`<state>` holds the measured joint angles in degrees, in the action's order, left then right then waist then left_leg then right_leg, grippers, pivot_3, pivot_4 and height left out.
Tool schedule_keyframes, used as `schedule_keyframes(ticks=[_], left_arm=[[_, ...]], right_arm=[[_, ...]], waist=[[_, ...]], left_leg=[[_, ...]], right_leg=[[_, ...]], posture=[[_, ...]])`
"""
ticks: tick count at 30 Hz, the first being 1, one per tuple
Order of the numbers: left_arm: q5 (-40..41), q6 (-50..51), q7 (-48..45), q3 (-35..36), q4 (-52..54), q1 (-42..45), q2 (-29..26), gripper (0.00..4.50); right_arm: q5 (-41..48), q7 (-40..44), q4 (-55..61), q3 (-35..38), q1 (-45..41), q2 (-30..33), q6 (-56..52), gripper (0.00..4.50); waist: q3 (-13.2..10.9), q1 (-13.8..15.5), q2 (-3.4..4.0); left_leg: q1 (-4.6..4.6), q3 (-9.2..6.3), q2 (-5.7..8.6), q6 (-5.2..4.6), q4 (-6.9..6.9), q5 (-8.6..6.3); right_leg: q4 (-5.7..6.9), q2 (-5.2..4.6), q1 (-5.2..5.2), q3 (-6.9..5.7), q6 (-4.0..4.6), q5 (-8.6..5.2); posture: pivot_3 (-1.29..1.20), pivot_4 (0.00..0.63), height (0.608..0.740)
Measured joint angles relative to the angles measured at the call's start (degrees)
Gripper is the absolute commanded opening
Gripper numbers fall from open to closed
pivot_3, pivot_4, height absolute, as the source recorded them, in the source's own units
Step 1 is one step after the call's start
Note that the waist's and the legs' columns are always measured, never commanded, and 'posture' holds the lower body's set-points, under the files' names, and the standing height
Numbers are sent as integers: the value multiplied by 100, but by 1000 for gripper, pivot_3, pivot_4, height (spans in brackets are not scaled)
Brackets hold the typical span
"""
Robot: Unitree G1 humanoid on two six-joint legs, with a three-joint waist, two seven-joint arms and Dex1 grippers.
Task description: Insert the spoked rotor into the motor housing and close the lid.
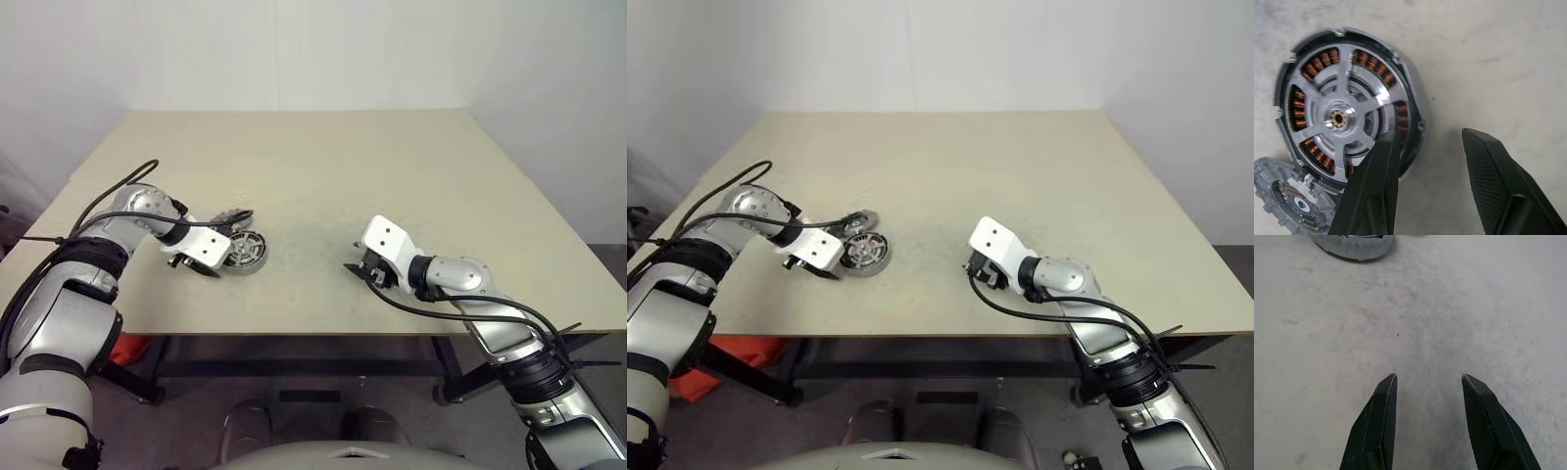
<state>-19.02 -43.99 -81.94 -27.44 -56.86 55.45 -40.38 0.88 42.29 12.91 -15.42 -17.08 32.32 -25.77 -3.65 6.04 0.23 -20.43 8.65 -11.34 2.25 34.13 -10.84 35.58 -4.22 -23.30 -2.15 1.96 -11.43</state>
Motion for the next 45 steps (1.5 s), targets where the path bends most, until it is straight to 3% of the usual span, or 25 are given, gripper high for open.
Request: schedule_keyframes(ticks=[14, 17, 21, 39, 45], left_arm=[[-704, -688, 512, -340, -1021, 667, 371, 2080], [-720, -706, 561, -339, -1051, 682, 404, 1528], [-748, -742, 646, -343, -1075, 747, 442, 342], [-937, -869, 929, -388, -1262, 816, 523, 110], [-1489, -973, 1700, -618, -1510, 1372, 645, 110]], right_arm=[[6, -218, 393, 132, 239, -16, -236, 2320], [7, -229, 394, 151, 243, -1, -245, 2358], [5, -243, 393, 180, 241, 10, -245, 2358], [-27, -260, 390, 183, 231, 11, -241, 2358], [-70, -262, 373, 176, 231, 4, -206, 2358]], waist=[[-2, 130, -3], [-1, 140, -3], [0, 144, -1], [-2, 195, -4], [-41, 269, -67]], left_leg=[[32, -6, 1, 2, 0, 2], [34, -7, 1, 2, -1, 1], [35, -8, 3, 1, -3, 1], [36, -7, 4, 4, -6, 3], [25, -13, -4, 8, -6, 5]], right_leg=[[-1, -2, 27, 3, -4, -2], [-1, -3, 29, 3, -4, -2], [-2, -6, 31, 4, -4, -2], [-1, -7, 31, 3, -5, -2], [-3, -7, 25, -1, -7, -2]], posture=[[0, 0, 740], [0, 0, 740], [0, 0, 740], [0, 0, 740], [0, 0, 740]])
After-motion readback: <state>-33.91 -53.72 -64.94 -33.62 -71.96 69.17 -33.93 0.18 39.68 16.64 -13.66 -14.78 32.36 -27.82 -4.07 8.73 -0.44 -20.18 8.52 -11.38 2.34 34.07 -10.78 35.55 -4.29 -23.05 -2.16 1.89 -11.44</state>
